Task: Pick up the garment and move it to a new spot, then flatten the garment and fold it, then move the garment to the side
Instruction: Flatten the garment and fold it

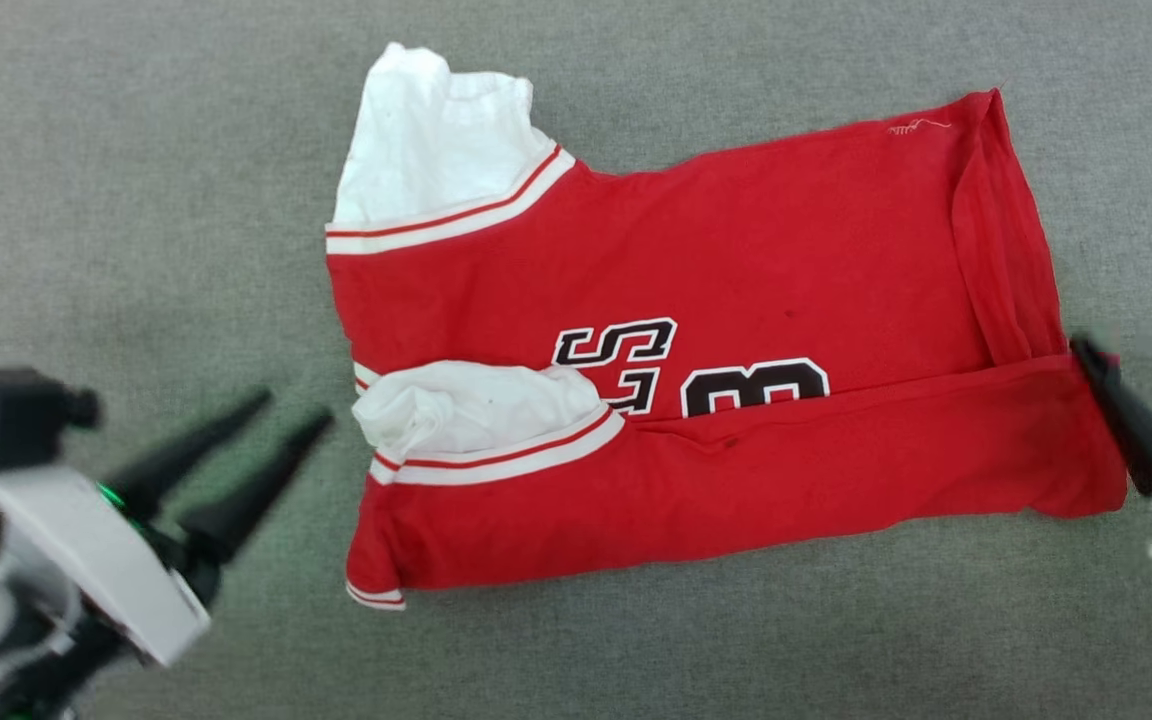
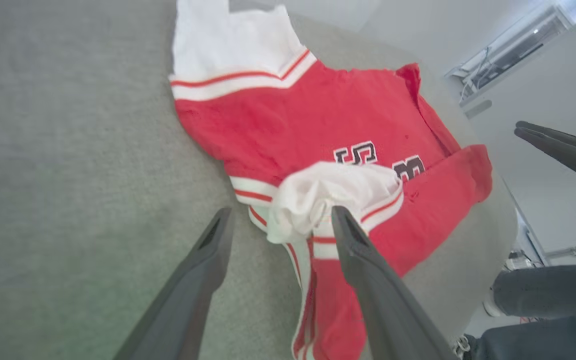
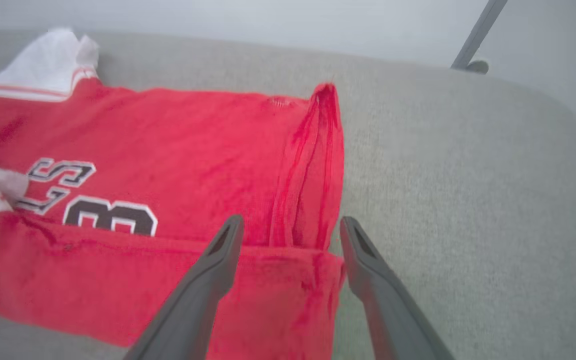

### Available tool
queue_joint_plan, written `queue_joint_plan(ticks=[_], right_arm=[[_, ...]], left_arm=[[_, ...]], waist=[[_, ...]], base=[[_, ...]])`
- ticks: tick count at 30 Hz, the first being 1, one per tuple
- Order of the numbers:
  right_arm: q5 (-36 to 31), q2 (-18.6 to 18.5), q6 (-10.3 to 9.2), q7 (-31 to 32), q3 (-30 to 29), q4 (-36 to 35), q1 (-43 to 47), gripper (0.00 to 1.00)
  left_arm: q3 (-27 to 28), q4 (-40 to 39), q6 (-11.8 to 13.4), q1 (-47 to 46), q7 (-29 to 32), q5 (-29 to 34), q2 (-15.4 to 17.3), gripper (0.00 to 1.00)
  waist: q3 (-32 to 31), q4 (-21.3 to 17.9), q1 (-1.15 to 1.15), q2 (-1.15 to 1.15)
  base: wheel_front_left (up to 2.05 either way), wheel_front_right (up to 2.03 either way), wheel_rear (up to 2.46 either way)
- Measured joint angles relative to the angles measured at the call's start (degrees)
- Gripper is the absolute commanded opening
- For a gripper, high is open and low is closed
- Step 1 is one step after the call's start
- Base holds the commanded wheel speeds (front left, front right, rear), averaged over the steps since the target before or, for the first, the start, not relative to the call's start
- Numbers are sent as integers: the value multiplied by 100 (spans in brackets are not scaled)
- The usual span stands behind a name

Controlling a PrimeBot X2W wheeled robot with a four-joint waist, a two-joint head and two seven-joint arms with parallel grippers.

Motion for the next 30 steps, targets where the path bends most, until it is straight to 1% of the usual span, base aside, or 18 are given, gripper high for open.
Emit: queue_joint_plan(ticks=[3, 4, 6, 8, 11, 15, 18, 20, 22, 24, 25, 27, 28, 30], right_arm=[[-307, 326, 0, -772, 172, 7, -274, 100], [-369, 437, 0, -1025, 289, 91, -380, 100], [-495, 644, 0, -1491, 524, 342, -584, 100], [-630, 800, 0, -1907, 728, 616, -814, 100], [-684, 1126, 0, -2465, 926, 964, -1146, 100], [-804, 1440, 0, -3032, 1020, 1323, -1441, 100], [-822, 1546, 0, -3273, 1118, 1513, -1489, 100], [-823, 1596, 0, -3393, 1158, 1580, -1536, 100], [-822, 1628, 0, -3473, 1190, 1642, -1543, 100], [-814, 1644, 0, -3523, 1194, 1703, -1536, 100], [-812, 1648, 0, -3566, 1199, 1725, -1524, 100], [-787, 1655, 0, -3597, 1215, 1762, -1488, 100], [-776, 1653, 0, -3611, 1224, 1769, -1454, 100], [-753, 1650, 0, -3604, 1283, 1783, -1407, 100]], left_arm=[[313, 142, 149, -119, -357, 10, 67, 100], [454, 231, 216, -186, -415, -111, 42, 100], [658, 399, 272, -380, -460, -241, -37, 100], [809, 620, 308, -729, -392, -199, -62, 100], [871, 1053, 413, -1369, 13, 136, -73, 100], [843, 1806, 327, -2313, 813, 388, -326, 100], [743, 2526, 232, -2991, 1401, 622, -531, 100], [605, 2967, 48, -3398, 1923, 764, -647, 100], [441, 3349, -126, -3696, 2613, 724, -769, 100], [254, 3684, -268, -3920, 3446, 625, -834, 100], [186, 3846, -288, -4015, 3902, 478, -854, 100], [55, 4008, -325, -4207, 4664, 372, -839, 100], [-3, 4067, -324, -4318, 4949, 375, -835, 100], [-76, 4153, -342, -4523, 5324, 399, -802, 100]], waist=[[37, -38, 0, 0], [51, -62, 0, 0], [84, -130, 0, 0], [134, -214, 0, 0], [235, -362, 0, 0], [393, -618, 0, 0], [505, -846, 0, 0], [578, -1008, 0, 0], [648, -1169, 0, 0], [712, -1327, 0, 0], [741, -1402, 0, 0], [791, -1538, 0, 0], [814, -1600, 0, 0], [861, -1706, 0, 0]], base=[[0, 0, 0], [0, 0, 0], [0, 0, 0], [0, 0, 0], [0, 0, 0], [0, 0, 0], [0, 0, 0], [0, 0, 0], [0, 0, 0], [0, 0, 0], [0, 0, 0], [0, 0, 0], [0, 0, 0], [0, 0, 0]])
